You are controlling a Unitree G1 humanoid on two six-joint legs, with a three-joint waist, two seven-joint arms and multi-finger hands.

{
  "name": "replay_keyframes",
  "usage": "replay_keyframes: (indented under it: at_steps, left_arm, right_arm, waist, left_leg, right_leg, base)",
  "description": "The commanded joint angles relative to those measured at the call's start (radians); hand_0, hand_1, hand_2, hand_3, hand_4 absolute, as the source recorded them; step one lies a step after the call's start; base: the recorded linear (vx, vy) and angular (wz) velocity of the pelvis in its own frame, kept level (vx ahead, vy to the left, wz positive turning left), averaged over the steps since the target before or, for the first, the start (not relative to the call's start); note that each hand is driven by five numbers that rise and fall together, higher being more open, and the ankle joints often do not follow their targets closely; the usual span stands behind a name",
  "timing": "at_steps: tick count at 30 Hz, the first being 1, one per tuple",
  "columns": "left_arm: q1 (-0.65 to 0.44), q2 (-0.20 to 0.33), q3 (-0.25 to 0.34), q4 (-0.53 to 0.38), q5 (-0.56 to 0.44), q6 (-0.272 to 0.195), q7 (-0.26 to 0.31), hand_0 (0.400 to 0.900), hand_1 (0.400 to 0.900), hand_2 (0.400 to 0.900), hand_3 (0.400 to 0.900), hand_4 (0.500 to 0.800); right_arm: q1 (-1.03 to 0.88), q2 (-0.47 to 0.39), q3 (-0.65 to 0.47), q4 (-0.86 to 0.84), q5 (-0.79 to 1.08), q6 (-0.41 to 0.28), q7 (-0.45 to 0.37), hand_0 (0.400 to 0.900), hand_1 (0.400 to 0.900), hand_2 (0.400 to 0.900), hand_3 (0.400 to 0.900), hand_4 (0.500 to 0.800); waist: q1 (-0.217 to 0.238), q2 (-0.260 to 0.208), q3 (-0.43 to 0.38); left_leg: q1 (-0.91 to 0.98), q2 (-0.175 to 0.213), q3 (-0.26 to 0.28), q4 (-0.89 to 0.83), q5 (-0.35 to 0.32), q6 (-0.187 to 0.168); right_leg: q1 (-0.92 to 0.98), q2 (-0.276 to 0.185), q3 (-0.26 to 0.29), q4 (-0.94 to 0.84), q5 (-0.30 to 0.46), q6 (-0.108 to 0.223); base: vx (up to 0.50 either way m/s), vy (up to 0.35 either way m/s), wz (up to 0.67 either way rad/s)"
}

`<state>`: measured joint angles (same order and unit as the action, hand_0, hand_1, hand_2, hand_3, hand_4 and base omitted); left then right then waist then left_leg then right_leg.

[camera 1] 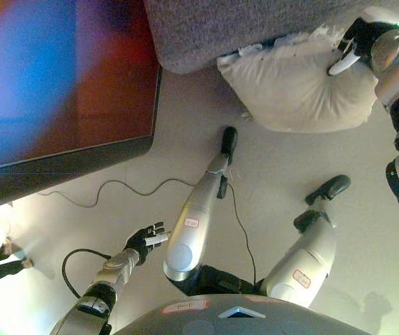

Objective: Pick up the pillow and put it on the sofa.

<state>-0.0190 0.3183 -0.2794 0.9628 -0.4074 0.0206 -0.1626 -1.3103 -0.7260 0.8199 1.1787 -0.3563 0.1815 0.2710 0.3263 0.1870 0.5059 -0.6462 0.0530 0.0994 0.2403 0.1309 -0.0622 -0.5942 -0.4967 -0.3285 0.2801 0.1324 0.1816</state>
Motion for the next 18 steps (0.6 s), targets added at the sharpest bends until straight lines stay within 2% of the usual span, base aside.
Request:
replay_keyframes:
  at_steps: [1, 5, 9, 10, 14, 18]
  left_arm:
    - [0.142, 0.085, -0.044, 0.018, 0.042, 0.062, 0.002, 0.9, 0.9, 0.9, 0.9, 0.8]
    - [0.135, 0.099, -0.021, 0.055, 0.062, 0.084, 0.02, 0.9, 0.9, 0.9, 0.9, 0.8]
    - [0.126, 0.127, 0.015, 0.101, 0.103, 0.105, 0.036, 0.9, 0.9, 0.9, 0.9, 0.8]
    - [0.126, 0.128, 0.016, 0.104, 0.104, 0.104, 0.036, 0.9, 0.9, 0.9, 0.9, 0.8]
    - [0.125, 0.135, 0.035, 0.152, 0.115, 0.118, 0.062, 0.9, 0.9, 0.9, 0.9, 0.8]
    - [0.138, 0.145, 0.069, 0.182, 0.147, 0.139, 0.078, 0.9, 0.9, 0.9, 0.9, 0.8]
  right_arm:
    - [-0.124, -0.101, 0.005, -0.122, 0.015, -0.072, 0.037, 0.4, 0.4, 0.4, 0.4, 0.5]
    - [-0.077, -0.101, -0.018, -0.171, 0.046, -0.099, 0.079, 0.4, 0.4, 0.4, 0.4, 0.5]
    - [-0.029, -0.108, -0.033, -0.225, 0.064, -0.14, 0.134, 0.4, 0.4, 0.4, 0.4, 0.5]
    - [-0.026, -0.11, -0.034, -0.229, 0.066, -0.142, 0.137, 0.4, 0.4, 0.4, 0.4, 0.5]
    - [0.01, -0.122, -0.037, -0.304, 0.113, -0.182, 0.205, 0.4, 0.4, 0.4, 0.4, 0.5]
    - [0.069, -0.132, -0.063, -0.415, 0.197, -0.197, 0.305, 0.4, 0.4, 0.4, 0.4, 0.5]
  waist:
    - [0.001, 0.091, 0.014]
    - [0.007, 0.024, -0.006]
    - [0.017, -0.056, -0.069]
    - [0.017, -0.058, -0.071]
    - [0.016, -0.113, -0.139]
    - [0.017, -0.162, -0.212]
  left_leg:
    - [0.131, 0.042, -0.009, -0.142, 0.014, -0.063]
    - [0.233, 0.054, -0.007, -0.148, -0.004, -0.058]
    - [0.315, 0.081, -0.005, -0.16, -0.017, -0.062]
    - [0.32, 0.083, -0.005, -0.161, -0.017, -0.062]
    - [0.404, 0.103, -0.003, -0.191, -0.021, -0.069]
    - [0.476, 0.112, -0.002, -0.223, -0.02, -0.075]
  right_leg:
    - [0.079, -0.013, -0.047, 0.12, -0.147, 0.018]
    - [0.213, -0.002, -0.1, 0.077, -0.136, 0.026]
    - [0.359, 0.038, -0.158, -0.001, -0.12, 0.024]
    - [0.368, 0.042, -0.162, -0.008, -0.118, 0.023]
    - [0.494, 0.088, -0.198, -0.093, -0.104, 0.016]
    - [0.6, 0.122, -0.217, -0.152, -0.094, 0.016]
  base:
    - [0.03, -0.089, -0.02]
    - [0.09, -0.12, -0.01]
    - [0.13, -0.142, 0.05]
    - [0.11, -0.101, 0.06]
    - [0.15, -0.078, 0.02]
    - [0.18, -0.064, 0.11]
